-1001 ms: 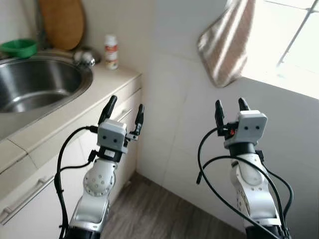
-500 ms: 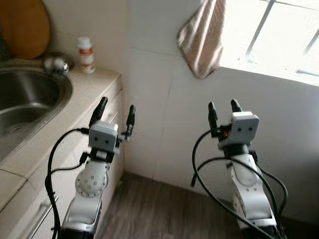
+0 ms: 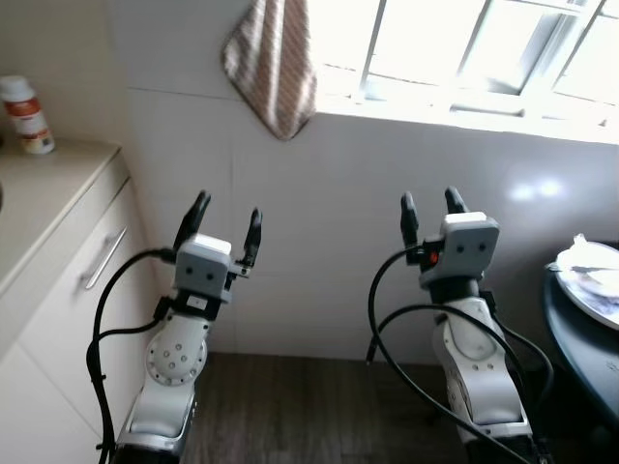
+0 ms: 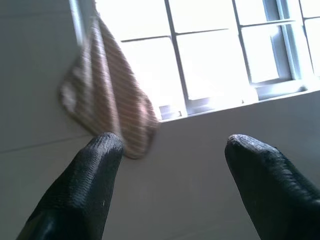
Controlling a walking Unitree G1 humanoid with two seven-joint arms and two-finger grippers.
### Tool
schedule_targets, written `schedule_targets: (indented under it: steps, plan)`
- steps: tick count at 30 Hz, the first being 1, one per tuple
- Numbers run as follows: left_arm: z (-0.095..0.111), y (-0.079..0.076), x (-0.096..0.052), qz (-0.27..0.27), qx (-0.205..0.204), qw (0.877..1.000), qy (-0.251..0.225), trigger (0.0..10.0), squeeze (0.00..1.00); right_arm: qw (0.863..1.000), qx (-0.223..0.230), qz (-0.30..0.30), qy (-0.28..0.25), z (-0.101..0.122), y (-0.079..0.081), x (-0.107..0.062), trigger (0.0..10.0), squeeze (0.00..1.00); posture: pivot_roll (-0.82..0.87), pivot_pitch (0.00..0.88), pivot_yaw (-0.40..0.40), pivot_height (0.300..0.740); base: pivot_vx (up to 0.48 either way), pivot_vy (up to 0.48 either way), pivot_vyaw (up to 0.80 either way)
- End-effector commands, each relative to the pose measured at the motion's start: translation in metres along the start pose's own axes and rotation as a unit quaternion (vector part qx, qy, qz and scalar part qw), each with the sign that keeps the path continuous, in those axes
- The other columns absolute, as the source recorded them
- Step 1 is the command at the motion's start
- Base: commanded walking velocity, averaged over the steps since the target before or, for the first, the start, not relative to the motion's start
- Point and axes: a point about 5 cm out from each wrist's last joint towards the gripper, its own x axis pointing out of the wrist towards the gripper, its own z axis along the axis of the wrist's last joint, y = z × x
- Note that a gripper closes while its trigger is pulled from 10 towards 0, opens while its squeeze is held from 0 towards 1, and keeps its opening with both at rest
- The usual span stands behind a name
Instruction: Kitchen organization
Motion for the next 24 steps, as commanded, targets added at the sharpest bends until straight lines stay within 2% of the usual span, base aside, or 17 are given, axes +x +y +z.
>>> schedule_targets:
  steps: [1, 8, 17, 20, 24]
  plan:
    - [0.002, -0.005, 0.002, -0.014, -0.001, 1.0, 0.0, 10.0, 0.0, 1.0, -0.002, -0.011, 0.001, 0.0, -0.004, -0.002, 10.0, 0.0, 0.0, 0.0, -0.056, 0.74, 0.0, -0.48, -0.8]
    - [0.003, -0.005, 0.002, -0.016, 0.001, 1.0, -0.008, 10.0, 0.0, 1.0, -0.004, -0.013, 0.001, 0.0, -0.004, -0.002, 10.0, 0.0, 0.0, 0.0, -0.056, 0.74, 0.0, -0.462, -0.8]
    - [0.002, -0.006, 0.002, -0.016, -0.003, 1.0, -0.005, 10.0, 0.0, 0.999, 0.005, -0.031, 0.024, -0.006, -0.01, -0.001, 10.0, 0.0, 0.0, 0.0, -0.057, 0.74, 0.0, 0.0, -0.8]
    - [0.001, -0.007, 0.002, -0.018, -0.004, 1.0, -0.003, 10.0, 0.0, 0.996, 0.012, -0.048, 0.076, -0.019, -0.015, -0.001, 10.0, 0.0, -0.01, 0.0, -0.059, 0.74, 0.0, 0.0, 0.0]
    - [0.0, -0.007, 0.002, -0.017, -0.005, 1.0, 0.0, 10.0, 0.0, 0.993, 0.017, -0.059, 0.096, -0.025, -0.018, -0.001, 10.0, 0.0, 0.0, 0.0, -0.059, 0.74, 0.0, 0.0, 0.0]
